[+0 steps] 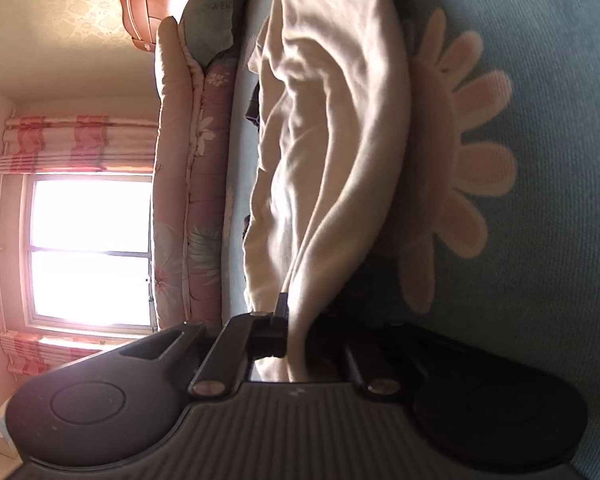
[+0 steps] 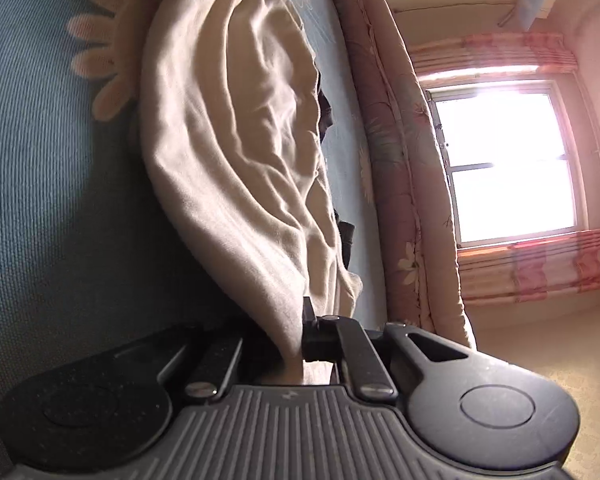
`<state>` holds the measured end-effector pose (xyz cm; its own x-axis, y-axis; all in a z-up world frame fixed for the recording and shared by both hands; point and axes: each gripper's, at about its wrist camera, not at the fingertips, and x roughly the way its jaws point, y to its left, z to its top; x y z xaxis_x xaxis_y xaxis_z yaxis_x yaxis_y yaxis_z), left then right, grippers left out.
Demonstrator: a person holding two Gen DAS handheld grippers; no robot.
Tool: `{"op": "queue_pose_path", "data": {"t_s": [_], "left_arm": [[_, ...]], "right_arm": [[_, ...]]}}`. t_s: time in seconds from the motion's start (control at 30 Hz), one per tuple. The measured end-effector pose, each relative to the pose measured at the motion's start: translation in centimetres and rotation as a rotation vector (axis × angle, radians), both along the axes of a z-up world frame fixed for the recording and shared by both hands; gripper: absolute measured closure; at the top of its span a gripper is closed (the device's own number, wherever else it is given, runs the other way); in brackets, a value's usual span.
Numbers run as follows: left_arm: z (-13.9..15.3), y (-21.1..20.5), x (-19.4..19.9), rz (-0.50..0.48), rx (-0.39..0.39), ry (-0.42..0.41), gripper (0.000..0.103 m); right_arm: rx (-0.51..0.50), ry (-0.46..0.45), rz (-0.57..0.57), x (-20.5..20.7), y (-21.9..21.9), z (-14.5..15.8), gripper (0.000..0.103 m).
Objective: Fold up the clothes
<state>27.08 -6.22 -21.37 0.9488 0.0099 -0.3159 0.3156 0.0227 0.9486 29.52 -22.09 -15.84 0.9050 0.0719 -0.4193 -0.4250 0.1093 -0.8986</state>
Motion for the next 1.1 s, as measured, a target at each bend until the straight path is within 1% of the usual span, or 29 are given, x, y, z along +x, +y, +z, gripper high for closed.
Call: {"op": "queue_pose_path", "data": {"t_s": [0.27,0.47,0.67,0.8,0.9,0.97,1.03,1.07,1.1], "left_arm": [[2.1,1.1,-2.2,0.009,-0.014,-0.013,0.102],[3.1,1.2,-6.3,-0.008,-0.006,-0.001,0.102],[3.5,1.7,-12.9,-0.037,0.014,0.05,0.101],[3.7,2.3,-16.9,-0.033,0.009,0.072,0.101],[3.6,2.6,-19.1,-0.032,0.008,0.083,0.101],[3.3,2.7,-20.1,-0.031,0.007,0.096,0.101],[2.9,2.7,-20.6,-0.02,0.006,0.127,0.101],[2.7,2.8,-20.8,-0.012,0.009,0.148,0.099],[2.7,2.9,-21.1,-0.016,0.01,0.173,0.092]], "right_arm": [[-0.003,0.031,0.031,-3.2,0.1,1.8,0.094],[-0.009,0.094,0.021,-6.6,0.1,3.0,0.094],[-0.015,0.176,0.012,-11.8,-0.5,4.6,0.093],[-0.013,0.227,0.01,-15.4,-0.7,5.4,0.093],[0.0,0.262,0.001,-17.4,-0.7,5.5,0.093],[0.015,0.301,-0.012,-17.8,-0.8,5.5,0.093],[0.031,0.344,-0.026,-17.9,-0.9,5.6,0.093],[0.039,0.366,-0.034,-17.9,-1.0,5.7,0.093],[0.047,0.388,-0.041,-18.0,-1.1,5.7,0.092]]}}
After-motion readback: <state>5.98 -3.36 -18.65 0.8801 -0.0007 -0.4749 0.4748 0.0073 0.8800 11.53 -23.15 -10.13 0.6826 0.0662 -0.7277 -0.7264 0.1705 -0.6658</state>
